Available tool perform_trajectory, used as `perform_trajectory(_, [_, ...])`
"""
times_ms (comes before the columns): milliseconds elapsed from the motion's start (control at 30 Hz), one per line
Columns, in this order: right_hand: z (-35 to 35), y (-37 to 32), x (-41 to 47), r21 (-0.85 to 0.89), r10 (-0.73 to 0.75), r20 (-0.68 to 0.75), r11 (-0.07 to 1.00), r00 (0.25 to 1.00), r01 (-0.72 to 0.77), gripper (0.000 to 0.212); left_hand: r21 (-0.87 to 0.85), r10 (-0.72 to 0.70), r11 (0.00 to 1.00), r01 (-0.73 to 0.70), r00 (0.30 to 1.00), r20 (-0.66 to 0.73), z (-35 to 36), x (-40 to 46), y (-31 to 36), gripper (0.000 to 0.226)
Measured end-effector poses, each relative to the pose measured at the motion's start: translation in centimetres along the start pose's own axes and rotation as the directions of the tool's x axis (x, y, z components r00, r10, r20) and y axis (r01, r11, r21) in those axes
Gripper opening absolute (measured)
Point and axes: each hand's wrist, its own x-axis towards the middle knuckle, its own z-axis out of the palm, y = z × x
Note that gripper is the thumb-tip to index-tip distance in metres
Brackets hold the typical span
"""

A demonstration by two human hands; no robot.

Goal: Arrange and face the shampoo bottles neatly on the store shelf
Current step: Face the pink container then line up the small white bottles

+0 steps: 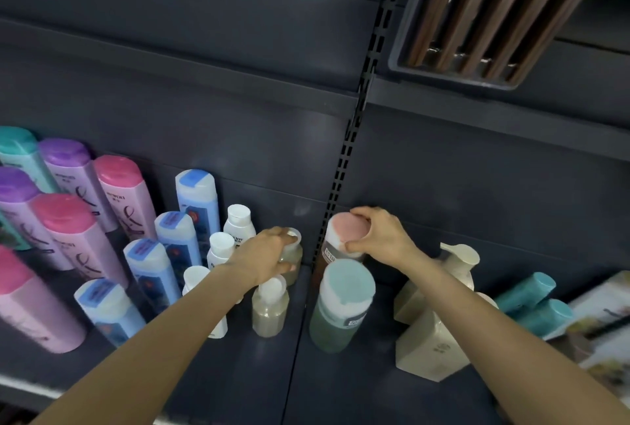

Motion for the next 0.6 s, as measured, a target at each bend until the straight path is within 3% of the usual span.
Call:
perform_trajectory(133, [0.7, 0.5, 0.1, 0.06, 0.031, 0.058, 0.998, 0.998, -0.034, 0.077, -0.029, -0.009, 1.0, 0.009, 1.0, 0.008, 0.2, 0.0, -0.2, 0.064])
perform_trajectory(267, [0.7, 0.3, 0.5, 0.001, 0.009, 0.113, 1.0, 0.994, -0.009, 0.079, -0.046, -0.012, 0.999, 0.012, 1.0, 0.003, 0.3, 0.1, -0.3, 0.064])
perform_trajectory(600, [1.1, 0.9, -0.5, -0.02, -0.032, 0.111, 0.999, 0.993, 0.034, 0.064, -0.07, -0.006, 0.998, 0.004, 1.0, -0.03, 0.7, -0.1, -0.4, 0.062])
